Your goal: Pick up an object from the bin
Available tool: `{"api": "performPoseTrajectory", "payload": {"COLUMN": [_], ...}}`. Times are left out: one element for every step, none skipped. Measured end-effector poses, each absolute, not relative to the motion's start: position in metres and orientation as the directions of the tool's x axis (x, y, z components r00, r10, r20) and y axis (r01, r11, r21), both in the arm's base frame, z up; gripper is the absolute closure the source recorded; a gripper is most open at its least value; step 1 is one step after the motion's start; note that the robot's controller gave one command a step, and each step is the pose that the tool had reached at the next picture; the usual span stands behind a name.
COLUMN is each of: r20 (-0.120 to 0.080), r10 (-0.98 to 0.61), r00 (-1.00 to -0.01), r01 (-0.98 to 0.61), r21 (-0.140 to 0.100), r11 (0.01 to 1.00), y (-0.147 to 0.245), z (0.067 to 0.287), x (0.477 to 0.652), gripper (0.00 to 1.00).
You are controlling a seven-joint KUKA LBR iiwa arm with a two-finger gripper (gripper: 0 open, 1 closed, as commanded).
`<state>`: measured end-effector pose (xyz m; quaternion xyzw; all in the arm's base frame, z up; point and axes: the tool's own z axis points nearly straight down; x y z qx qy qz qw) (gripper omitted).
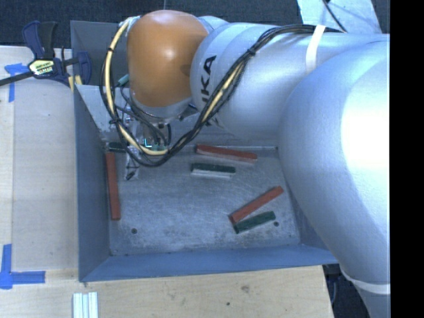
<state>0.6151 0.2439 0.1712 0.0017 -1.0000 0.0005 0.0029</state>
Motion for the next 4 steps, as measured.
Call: {"api": "performPoseTrajectory", "payload": {"r20": [-0.002, -0.001, -0.004, -0.012], "r10": [-0.132, -0.134, -0.138, -0.204], "r00": [-0.991, -0.991, -0.990, -0.979], "r01": [-0.132, -0.134, -0.138, -0.204], "r21": [-0.002, -0.005, 0.001, -0.001], "r11": [0.991, 0.991, 0.990, 0.979], "y": [0.146, 0.052, 0.058, 0.062], "z": [0.068, 0.070, 0.071, 0.243], "x": [0.627, 0.616, 0.617, 0.578], "gripper": [0.00, 0.00, 1.00, 1.00]}}
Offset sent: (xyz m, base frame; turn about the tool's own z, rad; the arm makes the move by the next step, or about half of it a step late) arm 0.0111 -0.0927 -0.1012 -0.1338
